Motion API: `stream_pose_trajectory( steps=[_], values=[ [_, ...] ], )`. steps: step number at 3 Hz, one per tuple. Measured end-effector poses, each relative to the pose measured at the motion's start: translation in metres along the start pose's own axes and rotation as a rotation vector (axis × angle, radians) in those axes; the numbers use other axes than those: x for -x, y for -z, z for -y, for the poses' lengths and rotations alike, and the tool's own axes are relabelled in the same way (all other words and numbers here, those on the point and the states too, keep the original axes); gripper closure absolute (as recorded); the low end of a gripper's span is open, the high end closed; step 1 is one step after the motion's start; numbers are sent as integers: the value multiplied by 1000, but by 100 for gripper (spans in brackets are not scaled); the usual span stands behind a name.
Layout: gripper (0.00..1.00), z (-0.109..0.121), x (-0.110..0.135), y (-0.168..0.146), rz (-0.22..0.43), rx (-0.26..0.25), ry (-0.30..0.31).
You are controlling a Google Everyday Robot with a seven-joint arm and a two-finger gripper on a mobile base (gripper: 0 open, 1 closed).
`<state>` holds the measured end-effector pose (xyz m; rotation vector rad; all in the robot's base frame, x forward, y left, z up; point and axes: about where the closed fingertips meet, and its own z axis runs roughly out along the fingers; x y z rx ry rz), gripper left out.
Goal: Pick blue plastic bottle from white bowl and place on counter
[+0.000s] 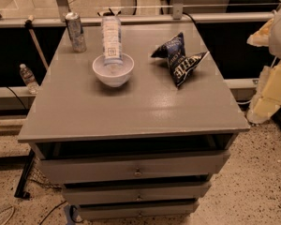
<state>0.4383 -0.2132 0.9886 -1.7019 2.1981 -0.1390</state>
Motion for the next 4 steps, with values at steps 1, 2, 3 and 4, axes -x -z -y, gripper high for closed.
stream_pose_trajectory(
  steps=[1, 2, 3, 4],
  values=[
    [0, 0, 0, 0, 0, 0, 0],
    [0, 14, 6, -3, 29, -7, -9],
    [0, 44, 25, -15, 95, -6, -30],
    [0, 79, 56, -31, 189, 1, -108]
  ],
)
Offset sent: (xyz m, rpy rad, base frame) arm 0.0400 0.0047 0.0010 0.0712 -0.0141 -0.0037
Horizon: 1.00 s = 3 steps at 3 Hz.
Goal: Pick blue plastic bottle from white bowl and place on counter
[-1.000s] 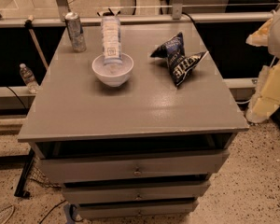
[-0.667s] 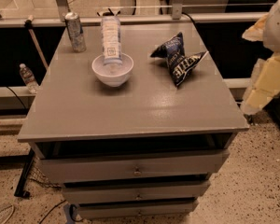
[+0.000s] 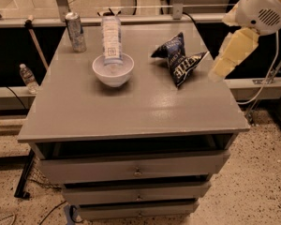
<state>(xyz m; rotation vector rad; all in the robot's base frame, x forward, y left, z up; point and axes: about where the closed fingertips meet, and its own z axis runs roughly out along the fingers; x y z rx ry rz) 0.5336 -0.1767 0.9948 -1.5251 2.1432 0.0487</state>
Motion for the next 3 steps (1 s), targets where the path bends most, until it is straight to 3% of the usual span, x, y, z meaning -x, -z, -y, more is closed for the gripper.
stream_pose_trajectory(
  steps=[1, 2, 3],
  values=[
    [0, 3, 6, -10, -1, 6, -8],
    [0, 15, 34, -30, 31, 12, -37],
    [0, 31, 77, -51, 99, -3, -68]
  ],
)
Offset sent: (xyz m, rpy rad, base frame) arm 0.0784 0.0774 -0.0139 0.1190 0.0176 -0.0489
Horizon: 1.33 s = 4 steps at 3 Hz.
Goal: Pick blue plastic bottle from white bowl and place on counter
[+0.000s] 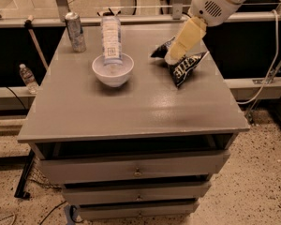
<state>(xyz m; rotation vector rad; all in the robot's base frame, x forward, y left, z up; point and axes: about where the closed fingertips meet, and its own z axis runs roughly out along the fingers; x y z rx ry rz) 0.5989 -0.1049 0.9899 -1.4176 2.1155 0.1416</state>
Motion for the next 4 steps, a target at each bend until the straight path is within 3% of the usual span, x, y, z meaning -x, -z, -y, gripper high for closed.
stream_pose_trajectory(
  steps=[2, 4],
  values=[
    [0, 5, 9, -12, 13, 2, -29],
    [0, 18, 67, -57, 105, -16, -118]
  ],
)
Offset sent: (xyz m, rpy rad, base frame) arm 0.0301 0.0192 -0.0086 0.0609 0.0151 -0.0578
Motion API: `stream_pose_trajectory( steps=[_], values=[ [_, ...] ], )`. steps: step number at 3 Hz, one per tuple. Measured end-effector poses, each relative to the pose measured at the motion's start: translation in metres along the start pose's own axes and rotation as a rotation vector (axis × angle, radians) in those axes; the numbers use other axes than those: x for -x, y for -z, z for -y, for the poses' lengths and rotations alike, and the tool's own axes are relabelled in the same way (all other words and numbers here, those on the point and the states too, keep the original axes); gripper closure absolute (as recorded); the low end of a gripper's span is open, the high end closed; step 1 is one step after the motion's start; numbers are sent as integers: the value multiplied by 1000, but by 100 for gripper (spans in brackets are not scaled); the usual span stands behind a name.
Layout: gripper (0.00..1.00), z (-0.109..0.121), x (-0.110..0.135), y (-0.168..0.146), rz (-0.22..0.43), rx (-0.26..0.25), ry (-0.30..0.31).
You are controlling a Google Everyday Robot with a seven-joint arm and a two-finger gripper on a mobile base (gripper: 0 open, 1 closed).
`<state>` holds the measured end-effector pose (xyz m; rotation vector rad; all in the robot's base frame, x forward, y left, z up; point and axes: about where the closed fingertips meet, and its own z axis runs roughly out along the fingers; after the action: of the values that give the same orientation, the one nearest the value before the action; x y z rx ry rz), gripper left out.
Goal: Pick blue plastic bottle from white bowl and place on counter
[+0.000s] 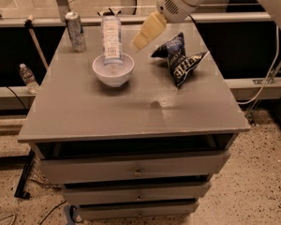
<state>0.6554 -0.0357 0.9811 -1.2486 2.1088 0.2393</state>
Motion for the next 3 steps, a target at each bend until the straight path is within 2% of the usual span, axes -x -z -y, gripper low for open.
stream_pose_trajectory(
  steps=[1, 3],
  values=[
    [0, -9, 22, -27, 43, 28, -12],
    [0, -22, 51, -63, 64, 110, -59]
  ],
)
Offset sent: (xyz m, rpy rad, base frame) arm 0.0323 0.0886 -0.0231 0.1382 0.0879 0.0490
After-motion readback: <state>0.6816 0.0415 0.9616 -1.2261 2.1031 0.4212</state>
